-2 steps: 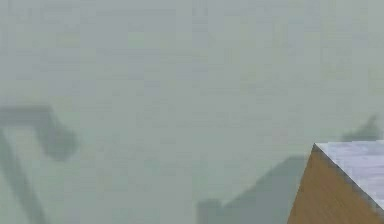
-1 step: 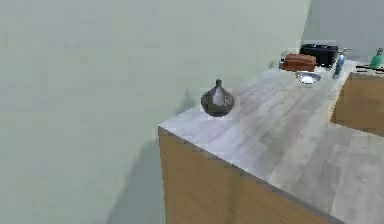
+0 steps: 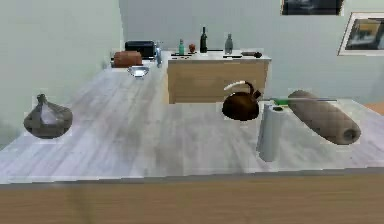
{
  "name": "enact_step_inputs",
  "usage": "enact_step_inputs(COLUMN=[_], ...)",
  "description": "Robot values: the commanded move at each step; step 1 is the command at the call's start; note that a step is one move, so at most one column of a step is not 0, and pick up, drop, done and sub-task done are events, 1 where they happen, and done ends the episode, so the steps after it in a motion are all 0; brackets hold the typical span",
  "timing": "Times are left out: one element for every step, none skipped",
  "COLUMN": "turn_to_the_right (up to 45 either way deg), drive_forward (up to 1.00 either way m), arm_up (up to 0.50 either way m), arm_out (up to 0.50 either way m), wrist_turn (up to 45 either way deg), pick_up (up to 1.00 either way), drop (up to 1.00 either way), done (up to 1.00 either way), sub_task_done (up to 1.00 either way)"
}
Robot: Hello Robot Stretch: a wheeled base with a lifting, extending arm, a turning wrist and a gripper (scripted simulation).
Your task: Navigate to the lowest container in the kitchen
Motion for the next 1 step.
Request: enact_step_inputs(turn_to_the_right=[45.0], drive_forward=[0.0], arm_up=[0.0], arm_out=[0.0], wrist_turn=[0.0], pick_up=[0.0], drop=[0.0], done=[0.0], sub_task_done=[0.0])
